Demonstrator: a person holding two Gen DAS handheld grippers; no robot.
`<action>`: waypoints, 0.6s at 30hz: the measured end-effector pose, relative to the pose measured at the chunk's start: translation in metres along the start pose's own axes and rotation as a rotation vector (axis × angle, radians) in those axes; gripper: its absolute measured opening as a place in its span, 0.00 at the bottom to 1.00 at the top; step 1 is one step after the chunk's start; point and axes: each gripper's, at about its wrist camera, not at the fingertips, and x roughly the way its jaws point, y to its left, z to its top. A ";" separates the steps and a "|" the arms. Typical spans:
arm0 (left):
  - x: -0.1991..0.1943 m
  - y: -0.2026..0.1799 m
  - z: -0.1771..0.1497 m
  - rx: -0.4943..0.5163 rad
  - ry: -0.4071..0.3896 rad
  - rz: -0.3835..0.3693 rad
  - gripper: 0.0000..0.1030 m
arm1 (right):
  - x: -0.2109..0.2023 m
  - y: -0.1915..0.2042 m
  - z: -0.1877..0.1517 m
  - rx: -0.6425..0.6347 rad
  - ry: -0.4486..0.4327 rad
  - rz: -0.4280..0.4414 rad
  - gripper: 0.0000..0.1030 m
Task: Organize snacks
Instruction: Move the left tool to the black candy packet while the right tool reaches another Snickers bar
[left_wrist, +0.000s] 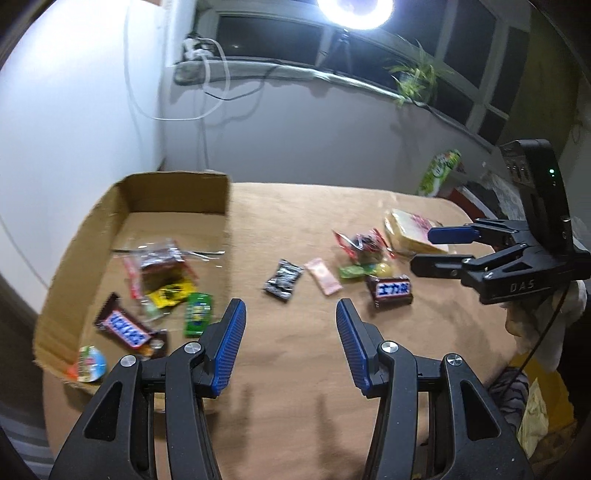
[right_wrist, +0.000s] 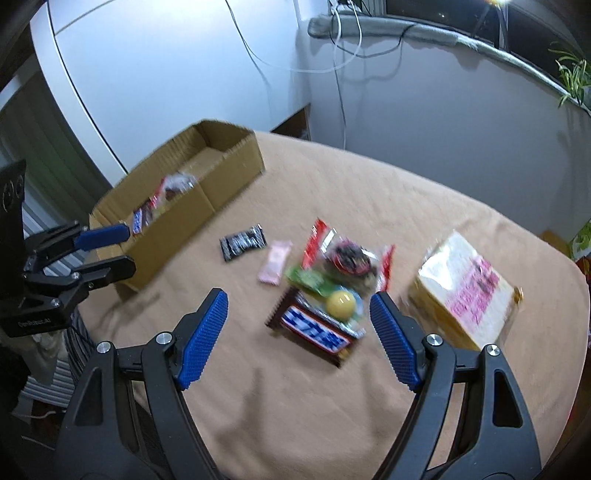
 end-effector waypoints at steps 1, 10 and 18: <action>0.002 -0.003 0.000 0.003 0.005 -0.003 0.49 | 0.001 -0.002 -0.003 -0.003 0.005 -0.001 0.80; 0.039 -0.024 0.007 0.036 0.059 -0.020 0.49 | 0.019 -0.002 -0.022 -0.098 0.051 0.005 0.78; 0.072 -0.023 0.017 0.019 0.091 -0.002 0.48 | 0.034 -0.005 -0.020 -0.158 0.089 0.039 0.58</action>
